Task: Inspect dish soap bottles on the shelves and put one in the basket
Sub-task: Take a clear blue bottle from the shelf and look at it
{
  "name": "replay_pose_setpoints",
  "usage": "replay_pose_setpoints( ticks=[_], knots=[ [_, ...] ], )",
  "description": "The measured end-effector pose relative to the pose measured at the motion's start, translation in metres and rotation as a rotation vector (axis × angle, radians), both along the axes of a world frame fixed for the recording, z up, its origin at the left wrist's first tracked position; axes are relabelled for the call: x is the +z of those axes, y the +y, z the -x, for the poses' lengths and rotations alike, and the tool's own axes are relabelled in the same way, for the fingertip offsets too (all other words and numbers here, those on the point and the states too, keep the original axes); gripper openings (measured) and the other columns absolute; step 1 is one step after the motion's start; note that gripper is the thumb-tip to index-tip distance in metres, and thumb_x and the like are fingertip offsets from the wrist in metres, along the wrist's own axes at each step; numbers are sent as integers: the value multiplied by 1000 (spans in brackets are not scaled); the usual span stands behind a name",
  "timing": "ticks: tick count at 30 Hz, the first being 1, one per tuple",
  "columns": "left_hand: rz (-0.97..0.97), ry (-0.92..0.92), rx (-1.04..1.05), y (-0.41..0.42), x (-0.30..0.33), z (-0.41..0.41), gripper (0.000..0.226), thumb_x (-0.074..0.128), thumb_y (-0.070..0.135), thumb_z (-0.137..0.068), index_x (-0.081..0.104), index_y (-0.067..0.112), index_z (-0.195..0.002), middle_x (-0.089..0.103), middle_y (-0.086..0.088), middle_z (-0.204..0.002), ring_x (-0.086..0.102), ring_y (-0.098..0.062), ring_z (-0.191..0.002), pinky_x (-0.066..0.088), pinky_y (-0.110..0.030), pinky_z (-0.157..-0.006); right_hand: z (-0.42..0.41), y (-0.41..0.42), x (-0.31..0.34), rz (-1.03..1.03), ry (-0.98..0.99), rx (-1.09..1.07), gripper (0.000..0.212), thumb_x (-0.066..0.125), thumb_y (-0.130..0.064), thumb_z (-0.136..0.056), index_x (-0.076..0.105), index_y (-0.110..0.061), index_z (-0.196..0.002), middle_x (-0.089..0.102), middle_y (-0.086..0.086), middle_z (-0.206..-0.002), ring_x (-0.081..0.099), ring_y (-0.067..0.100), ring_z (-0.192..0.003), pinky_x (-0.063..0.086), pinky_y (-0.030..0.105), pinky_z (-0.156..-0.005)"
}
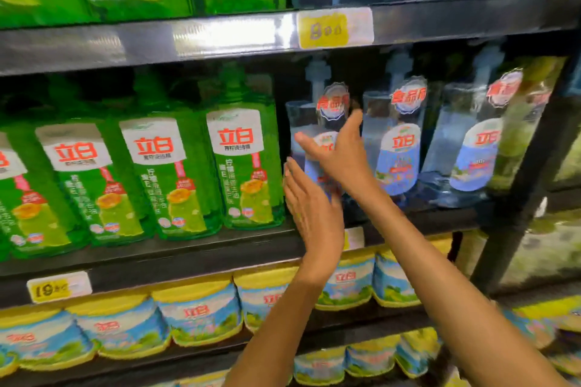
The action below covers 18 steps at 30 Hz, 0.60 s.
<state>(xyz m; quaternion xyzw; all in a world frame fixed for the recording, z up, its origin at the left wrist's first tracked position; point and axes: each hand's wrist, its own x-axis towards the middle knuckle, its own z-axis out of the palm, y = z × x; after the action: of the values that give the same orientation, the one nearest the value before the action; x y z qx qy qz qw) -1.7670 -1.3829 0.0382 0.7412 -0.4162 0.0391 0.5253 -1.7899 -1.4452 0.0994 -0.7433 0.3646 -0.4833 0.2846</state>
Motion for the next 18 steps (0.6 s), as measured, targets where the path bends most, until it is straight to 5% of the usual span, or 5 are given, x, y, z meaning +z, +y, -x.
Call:
replay_pose_setpoints(
  ticks=[3, 7, 12, 16, 18],
  knots=[
    [58, 12, 29, -3, -3, -1, 75, 59, 11, -90, 13, 0, -148, 20, -15, -156, 18, -27, -144, 12, -30, -116, -5, -9, -12, -93, -94, -26, 90, 80, -47, -73, 32, 1, -133, 53, 21, -132, 55, 33, -116, 42, 35, -84],
    [177, -3, 12, 6, -10, 2, 73, 66, 18, -87, 26, 2, -146, 33, -13, -149, 29, -27, -138, 24, -34, -113, 7, -11, -15, -49, -189, 43, 67, 84, -41, -70, 47, -10, -116, 60, -2, -104, 55, 11, -85, 34, 11, -63],
    [285, 39, -115, 31, -19, -22, 82, 82, 33, -71, 38, 14, -138, 44, 3, -125, 39, -7, -117, 33, -22, -97, 32, 13, -20, -51, -319, 247, 59, 86, -30, -70, 55, -13, -116, 65, -8, -106, 62, 1, -94, 45, 9, -78],
    [213, 151, -330, 53, -17, -19, 76, 79, 51, -68, 45, 19, -128, 55, 18, -112, 54, -1, -105, 40, -4, -80, 50, 40, -21, -36, -402, 343, 40, 84, -18, -72, 58, -17, -103, 68, -21, -85, 60, -15, -74, 44, 5, -65],
    [246, 155, -338, 63, -12, -12, 73, 71, 58, -63, 53, 17, -120, 60, 19, -99, 59, -4, -90, 44, -8, -71, 59, 51, -18, -60, -433, 355, 38, 84, -23, -70, 58, -21, -99, 68, -22, -77, 61, -14, -69, 45, 6, -63]
  ],
)
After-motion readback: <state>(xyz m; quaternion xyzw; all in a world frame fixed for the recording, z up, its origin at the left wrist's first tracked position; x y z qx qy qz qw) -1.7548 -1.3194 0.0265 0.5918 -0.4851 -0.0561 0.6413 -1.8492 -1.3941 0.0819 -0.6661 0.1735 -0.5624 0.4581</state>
